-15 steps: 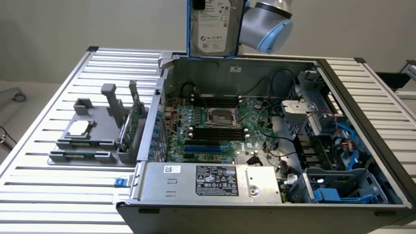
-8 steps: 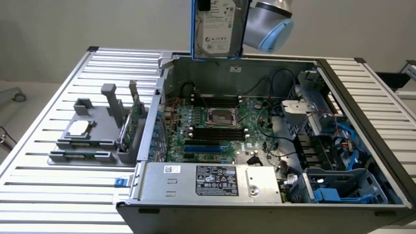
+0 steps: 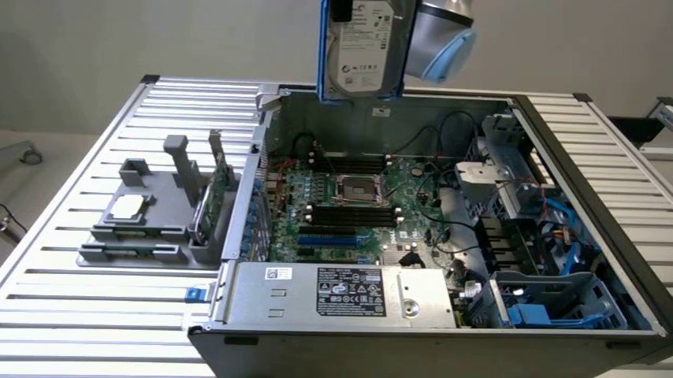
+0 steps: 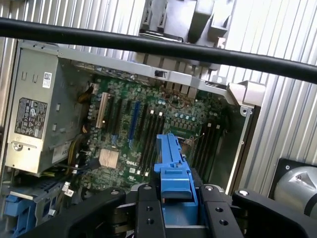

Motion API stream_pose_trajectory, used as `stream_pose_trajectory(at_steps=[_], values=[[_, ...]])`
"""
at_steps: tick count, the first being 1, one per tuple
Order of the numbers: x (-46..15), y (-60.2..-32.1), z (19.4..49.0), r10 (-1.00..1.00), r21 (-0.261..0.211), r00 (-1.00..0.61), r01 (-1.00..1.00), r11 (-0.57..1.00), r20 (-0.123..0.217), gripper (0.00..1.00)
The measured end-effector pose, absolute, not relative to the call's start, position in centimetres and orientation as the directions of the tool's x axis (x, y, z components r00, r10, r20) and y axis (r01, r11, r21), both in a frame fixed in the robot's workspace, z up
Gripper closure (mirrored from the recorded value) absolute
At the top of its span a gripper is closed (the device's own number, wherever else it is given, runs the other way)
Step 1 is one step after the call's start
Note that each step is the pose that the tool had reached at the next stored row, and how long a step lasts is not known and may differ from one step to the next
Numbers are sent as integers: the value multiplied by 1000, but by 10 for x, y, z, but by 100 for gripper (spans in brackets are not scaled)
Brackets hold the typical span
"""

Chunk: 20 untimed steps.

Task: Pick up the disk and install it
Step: 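Pick up the disk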

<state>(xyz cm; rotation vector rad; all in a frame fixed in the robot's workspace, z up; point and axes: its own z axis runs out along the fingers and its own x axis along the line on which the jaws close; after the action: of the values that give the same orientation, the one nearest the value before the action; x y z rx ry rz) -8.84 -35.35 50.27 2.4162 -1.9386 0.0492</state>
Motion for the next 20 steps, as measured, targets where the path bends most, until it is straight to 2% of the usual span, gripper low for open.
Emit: stream_pose_trajectory(at_steps=[20], values=[[-57, -401, 505, -976, 6, 217, -976, -217, 27, 67]])
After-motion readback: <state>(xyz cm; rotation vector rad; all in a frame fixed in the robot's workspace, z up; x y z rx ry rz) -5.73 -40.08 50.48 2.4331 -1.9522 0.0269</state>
